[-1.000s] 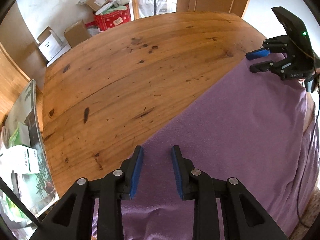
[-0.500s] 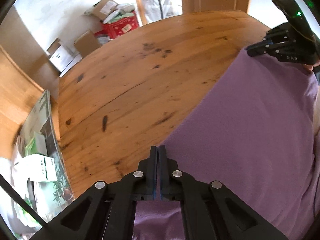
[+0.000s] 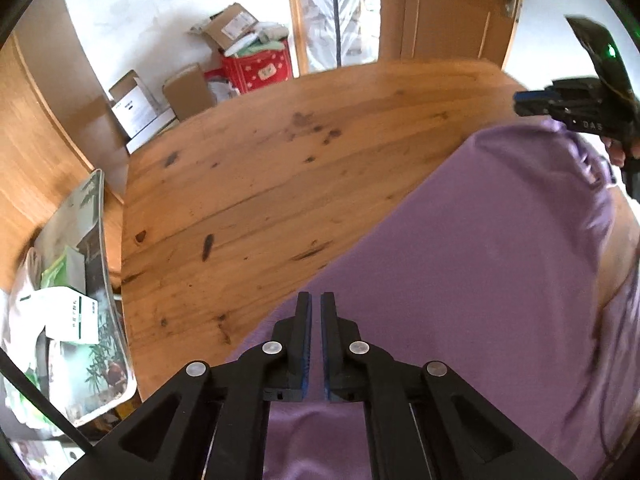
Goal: Fold clothes
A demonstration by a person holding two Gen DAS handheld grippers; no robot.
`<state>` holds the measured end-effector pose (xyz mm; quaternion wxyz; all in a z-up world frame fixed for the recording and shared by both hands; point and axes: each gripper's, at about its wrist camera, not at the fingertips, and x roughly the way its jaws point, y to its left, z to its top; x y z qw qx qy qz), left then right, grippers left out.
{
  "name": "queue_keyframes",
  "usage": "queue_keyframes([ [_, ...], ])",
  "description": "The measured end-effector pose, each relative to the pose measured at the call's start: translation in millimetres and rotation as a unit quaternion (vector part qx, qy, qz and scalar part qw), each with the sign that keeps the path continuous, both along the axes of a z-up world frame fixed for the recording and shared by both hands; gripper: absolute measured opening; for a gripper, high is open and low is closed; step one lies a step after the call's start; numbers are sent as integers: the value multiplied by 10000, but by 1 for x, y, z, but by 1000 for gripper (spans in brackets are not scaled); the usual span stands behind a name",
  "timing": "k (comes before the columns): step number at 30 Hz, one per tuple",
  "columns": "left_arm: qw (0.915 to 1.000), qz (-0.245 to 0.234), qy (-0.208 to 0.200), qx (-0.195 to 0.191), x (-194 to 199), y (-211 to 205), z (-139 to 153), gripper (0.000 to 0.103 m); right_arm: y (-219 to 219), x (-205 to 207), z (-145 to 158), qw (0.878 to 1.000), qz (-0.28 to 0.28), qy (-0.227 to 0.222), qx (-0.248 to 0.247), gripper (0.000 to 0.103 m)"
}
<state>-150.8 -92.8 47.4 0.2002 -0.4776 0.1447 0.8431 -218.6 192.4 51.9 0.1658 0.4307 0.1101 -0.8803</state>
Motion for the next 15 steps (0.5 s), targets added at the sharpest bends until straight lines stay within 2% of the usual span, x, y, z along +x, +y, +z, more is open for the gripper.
queue_keyframes([
  [2,9998,-97,98,113,9,10,11,4,27,16,8,9996,-252,86,-123,19],
  [7,9951,-902,201,362,42,67,30,11,102,62,4,9948,-1005,-18,-144,25],
  [12,9804,-1872,110,604,78,143,23,12,166,104,-8,9831,-1792,-148,-351,26],
  [15,9739,-2143,-19,748,92,176,16,15,189,126,-12,9760,-2094,-77,-591,27],
])
